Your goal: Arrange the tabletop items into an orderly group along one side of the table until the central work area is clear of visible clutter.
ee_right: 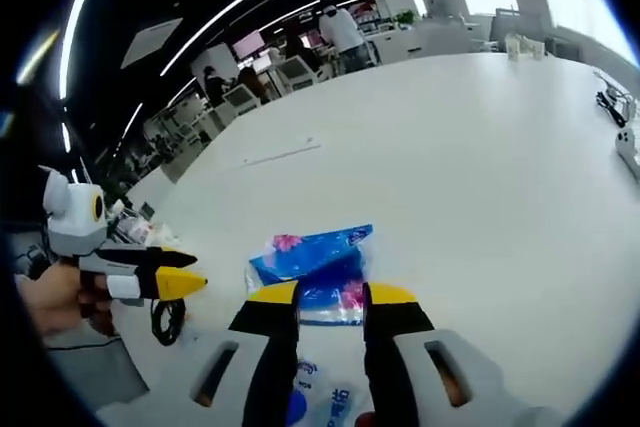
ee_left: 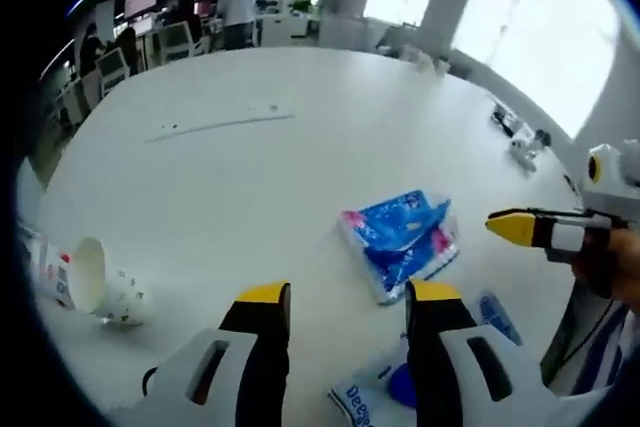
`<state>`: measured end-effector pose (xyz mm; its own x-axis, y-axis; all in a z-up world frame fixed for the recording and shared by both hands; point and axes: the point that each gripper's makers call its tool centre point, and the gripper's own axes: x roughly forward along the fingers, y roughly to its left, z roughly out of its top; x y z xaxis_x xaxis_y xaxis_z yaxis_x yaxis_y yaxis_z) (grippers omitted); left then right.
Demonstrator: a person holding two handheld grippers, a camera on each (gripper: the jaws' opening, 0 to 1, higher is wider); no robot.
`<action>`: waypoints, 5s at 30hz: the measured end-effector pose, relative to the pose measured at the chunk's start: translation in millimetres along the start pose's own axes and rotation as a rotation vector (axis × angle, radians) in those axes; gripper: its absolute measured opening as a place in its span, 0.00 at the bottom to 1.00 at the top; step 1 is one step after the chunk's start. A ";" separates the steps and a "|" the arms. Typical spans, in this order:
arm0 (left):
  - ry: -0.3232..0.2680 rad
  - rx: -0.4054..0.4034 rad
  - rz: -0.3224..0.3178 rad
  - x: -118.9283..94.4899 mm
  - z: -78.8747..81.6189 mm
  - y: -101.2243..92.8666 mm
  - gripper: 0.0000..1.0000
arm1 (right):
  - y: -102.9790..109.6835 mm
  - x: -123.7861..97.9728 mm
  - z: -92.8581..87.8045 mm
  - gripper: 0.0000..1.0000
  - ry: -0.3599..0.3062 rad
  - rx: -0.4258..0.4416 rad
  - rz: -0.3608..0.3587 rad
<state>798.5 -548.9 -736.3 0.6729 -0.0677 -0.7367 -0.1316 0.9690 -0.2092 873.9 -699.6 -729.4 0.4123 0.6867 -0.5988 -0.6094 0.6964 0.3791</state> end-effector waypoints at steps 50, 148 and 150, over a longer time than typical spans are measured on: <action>0.054 -0.066 -0.051 -46.3 -79.0 2.1 0.34 | -8.8 -56.4 -88.2 0.20 0.117 -0.040 -0.027; -0.013 -0.182 -0.095 -87.2 -89.5 22.5 0.00 | 59.5 -42.9 -84.4 0.00 0.060 -0.147 0.047; -0.019 -0.186 -0.093 -88.4 -86.9 27.9 0.00 | 62.2 -38.4 -80.9 0.00 0.052 -0.167 0.048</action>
<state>672.1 -536.6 -732.9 0.7018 -0.1490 -0.6966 -0.1987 0.8981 -0.3923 765.5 -699.5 -739.9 0.3473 0.7035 -0.6201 -0.7331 0.6160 0.2882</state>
